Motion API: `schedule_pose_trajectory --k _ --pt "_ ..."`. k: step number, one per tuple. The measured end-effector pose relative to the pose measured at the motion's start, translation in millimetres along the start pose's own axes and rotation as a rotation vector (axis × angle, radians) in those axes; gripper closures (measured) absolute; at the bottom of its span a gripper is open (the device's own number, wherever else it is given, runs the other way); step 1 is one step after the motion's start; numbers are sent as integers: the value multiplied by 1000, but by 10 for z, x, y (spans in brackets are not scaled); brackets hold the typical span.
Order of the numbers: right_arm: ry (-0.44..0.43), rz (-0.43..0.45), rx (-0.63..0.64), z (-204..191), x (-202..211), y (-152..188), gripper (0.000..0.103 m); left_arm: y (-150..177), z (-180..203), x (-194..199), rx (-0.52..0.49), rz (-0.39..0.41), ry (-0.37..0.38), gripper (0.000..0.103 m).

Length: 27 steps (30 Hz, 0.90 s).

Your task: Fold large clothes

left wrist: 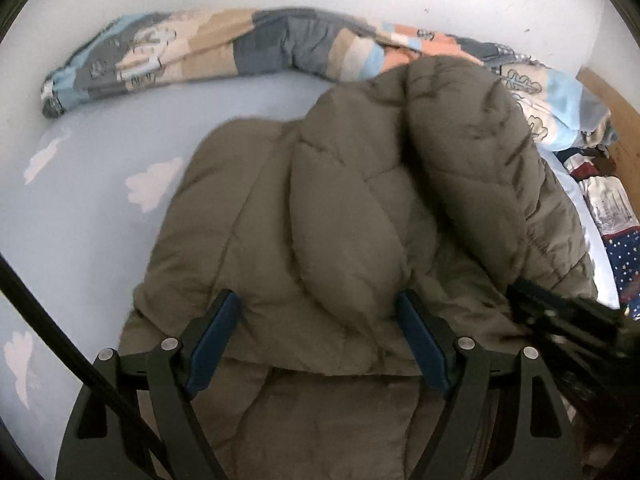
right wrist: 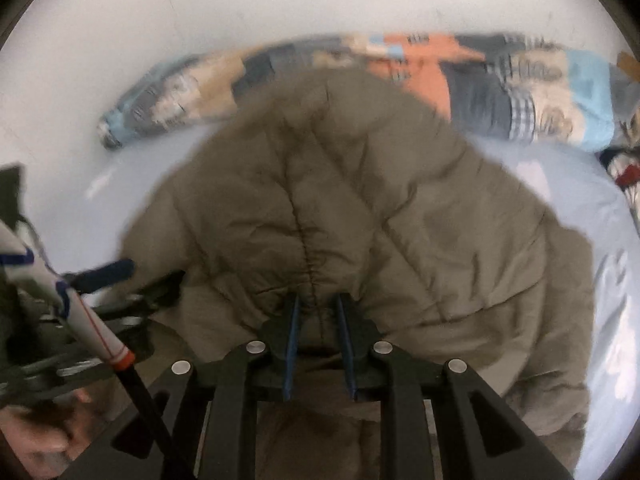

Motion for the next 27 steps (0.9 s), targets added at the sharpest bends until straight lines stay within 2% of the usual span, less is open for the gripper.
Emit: schedule_pose_trajectory --k 4,9,14,20,22,25,27 --pt "-48 -10 -76 111 -18 -7 82 -2 3 63 -2 13 5 22" --pt "-47 61 -72 157 544 63 80 -62 23 399 1 92 30 23" --pt "-11 101 -147 322 1082 291 72 -64 32 554 -6 129 50 22" --pt "-6 103 -276 489 1340 680 68 54 122 403 -58 76 36 22" --pt "-8 73 -285 490 1285 796 68 117 147 282 -74 44 15 22" --pt "27 -4 -267 508 1061 919 68 211 117 43 -60 -49 -7 22" --pt "43 -47 -265 536 931 1001 68 235 129 -10 -76 -66 -20 22"
Point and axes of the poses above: each gripper's, at about its wrist camera, not at the fingertips, and x roughly against the way its jaws point, z to its right, y to its underside, the point moved 4 cm from there along -x, roughly the way its jaws point, and after that the axes turned 4 degrees about x, right-handed, at the moved point
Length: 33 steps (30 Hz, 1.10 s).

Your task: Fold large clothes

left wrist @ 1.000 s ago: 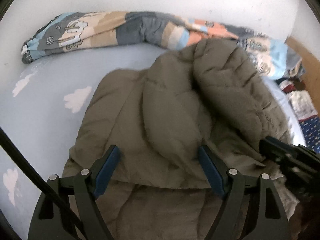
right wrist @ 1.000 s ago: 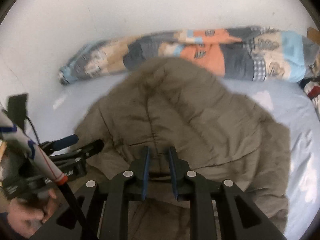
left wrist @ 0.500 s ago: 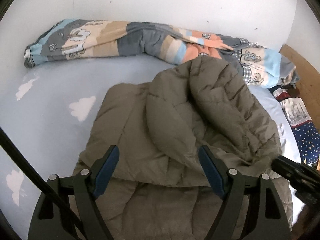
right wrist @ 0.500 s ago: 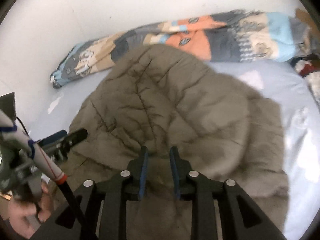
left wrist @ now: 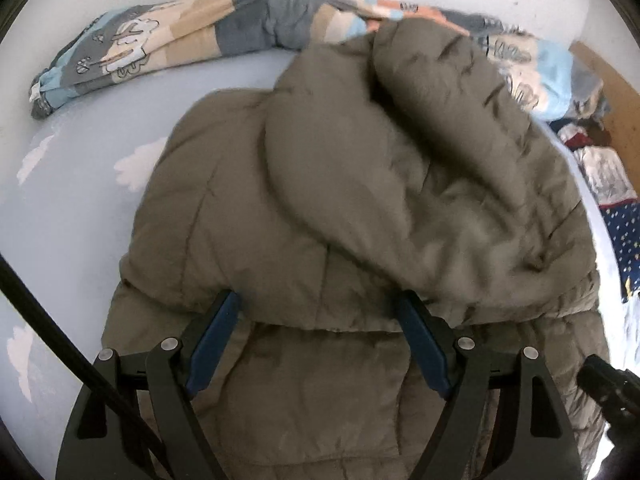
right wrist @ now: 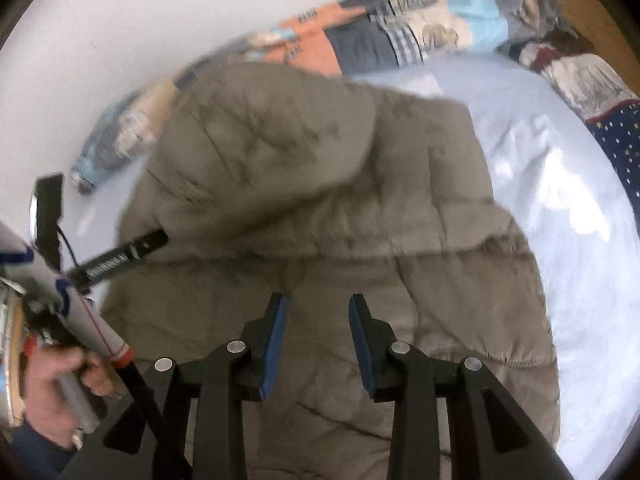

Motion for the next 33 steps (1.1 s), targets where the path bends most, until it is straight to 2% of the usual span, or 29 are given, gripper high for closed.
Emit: schedule_pose_trajectory --k 3,5,8,12,16,21,24,27,30,33 --pt "20 -59 -22 80 -108 65 68 -11 34 80 -2 9 3 22" --pt "-4 -40 -27 80 -13 33 68 -20 54 192 12 10 34 22" --pt "4 20 -21 71 227 6 67 3 67 408 32 43 64 22" --pt "10 48 -35 96 484 126 65 171 107 827 16 114 63 22" --pt "-10 61 -49 11 717 444 57 575 36 1279 26 186 27 22" --pt "-25 43 -32 -157 900 1028 56 1292 -21 1675 20 221 -17 22" --pt "-10 35 19 -297 957 1395 57 1726 -77 1728 19 184 -34 22" --pt "15 19 49 -350 992 1708 56 2119 -191 1655 14 120 -91 22" --pt "29 1 69 -351 992 1942 57 2409 -334 1589 56 64 -117 22" --pt "31 -15 58 -295 987 2130 56 2616 -449 1560 91 55 -152 22"
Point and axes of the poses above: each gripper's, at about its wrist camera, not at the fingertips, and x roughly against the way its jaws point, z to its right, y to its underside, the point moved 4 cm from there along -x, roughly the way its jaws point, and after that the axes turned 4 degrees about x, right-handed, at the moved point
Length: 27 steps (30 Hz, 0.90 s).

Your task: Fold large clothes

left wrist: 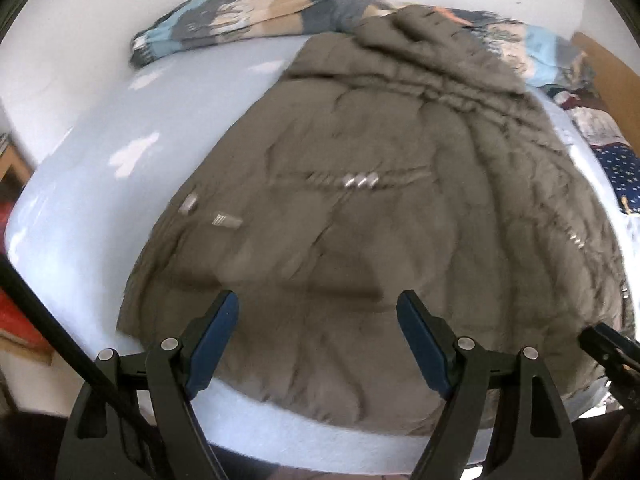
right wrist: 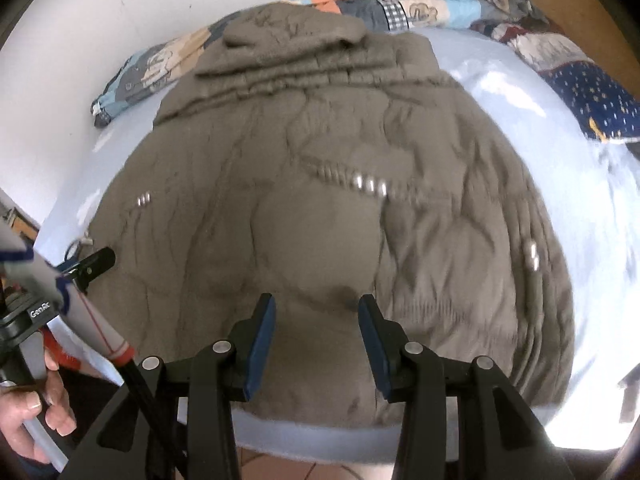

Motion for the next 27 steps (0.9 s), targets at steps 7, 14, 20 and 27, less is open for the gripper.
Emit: schedule_pose_trajectory --k 7,14,20,27 --pt "44 61 -45 233 135 91 57 78 -191 -55 -31 101 -111 22" --pt "88 64 -146 694 151 248 52 124 -280 -132 -63 125 -136 22" --pt "122 122 -165 757 298 242 52 119 -188 -84 -115 173 -132 22" --pt "170 188 -331 1159 418 206 50 99 -252 -92 -100 183 -127 22"
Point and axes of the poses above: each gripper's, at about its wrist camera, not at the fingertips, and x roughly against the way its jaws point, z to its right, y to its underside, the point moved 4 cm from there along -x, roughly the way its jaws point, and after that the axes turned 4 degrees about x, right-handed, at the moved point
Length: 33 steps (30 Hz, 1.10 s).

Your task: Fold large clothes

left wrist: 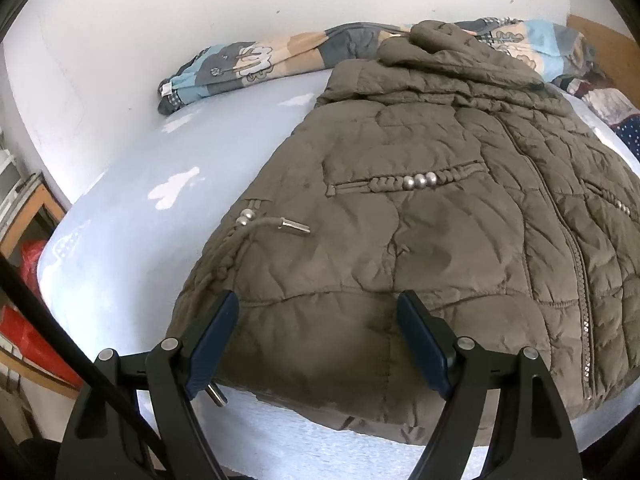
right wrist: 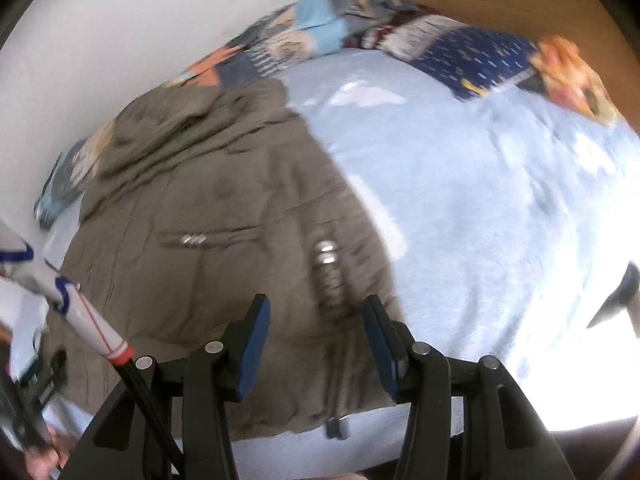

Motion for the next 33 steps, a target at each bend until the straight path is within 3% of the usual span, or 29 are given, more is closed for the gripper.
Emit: schedule_pose_trajectory --k 22,25,33 --pt "36 8 -15 119 -11 23 50 -60 47 -74 -5 8 1 22" --pt "58 23 -57 231 40 11 45 -59 44 -73 0 6 5 22" --pt "29 1 -154 434 50 35 45 -107 -148 -127 99 -44 57 22"
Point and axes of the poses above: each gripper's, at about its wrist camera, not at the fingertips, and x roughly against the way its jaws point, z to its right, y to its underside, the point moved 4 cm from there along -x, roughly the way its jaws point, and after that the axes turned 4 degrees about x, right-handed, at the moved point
